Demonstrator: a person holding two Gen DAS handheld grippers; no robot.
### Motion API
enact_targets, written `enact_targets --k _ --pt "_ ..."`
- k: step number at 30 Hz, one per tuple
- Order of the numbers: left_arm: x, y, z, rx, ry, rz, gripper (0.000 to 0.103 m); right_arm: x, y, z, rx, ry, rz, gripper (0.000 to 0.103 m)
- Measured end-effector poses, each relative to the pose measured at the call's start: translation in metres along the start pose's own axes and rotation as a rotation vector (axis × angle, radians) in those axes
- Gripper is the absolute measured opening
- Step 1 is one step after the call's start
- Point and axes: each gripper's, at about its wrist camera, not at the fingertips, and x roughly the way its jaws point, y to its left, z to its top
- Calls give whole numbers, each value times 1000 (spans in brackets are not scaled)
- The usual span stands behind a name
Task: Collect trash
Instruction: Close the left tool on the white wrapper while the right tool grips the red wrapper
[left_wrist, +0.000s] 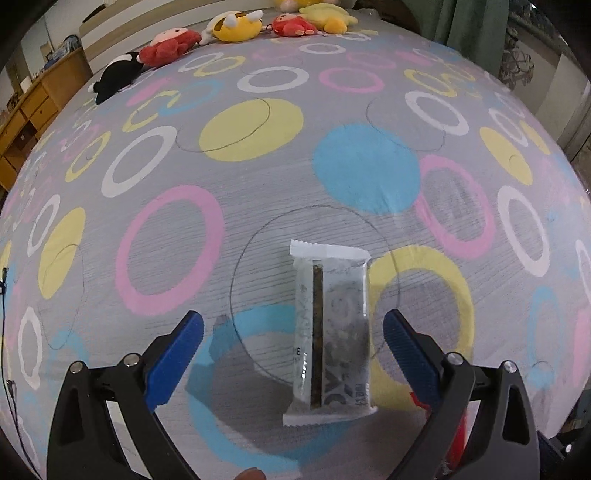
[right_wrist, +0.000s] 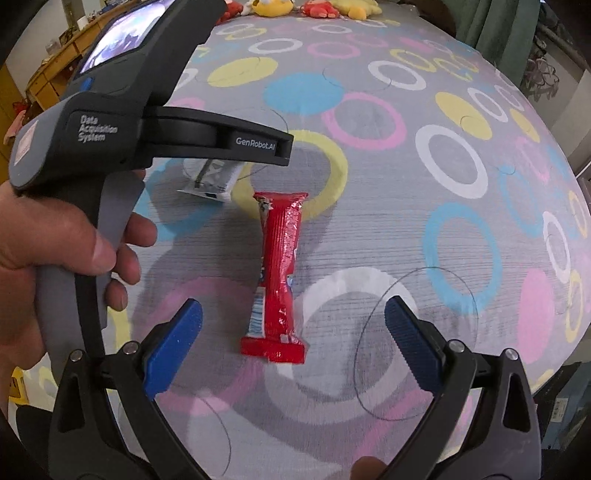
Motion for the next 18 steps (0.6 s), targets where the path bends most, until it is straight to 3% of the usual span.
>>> enact_targets --k 9,12,16,18 --pt "13 2 -3 3 5 -2 92 31 -3 -4 12 48 -4 92" --pt "12 0 -2 1 -2 -10 86 34 -1 -3 5 41 -18 89" --pt "7 -8 -1 18 -28 -16 65 33 -1 1 7 31 -27 63" --pt "7 -8 -1 13 -33 -17 64 32 1 2 -3 30 -27 55"
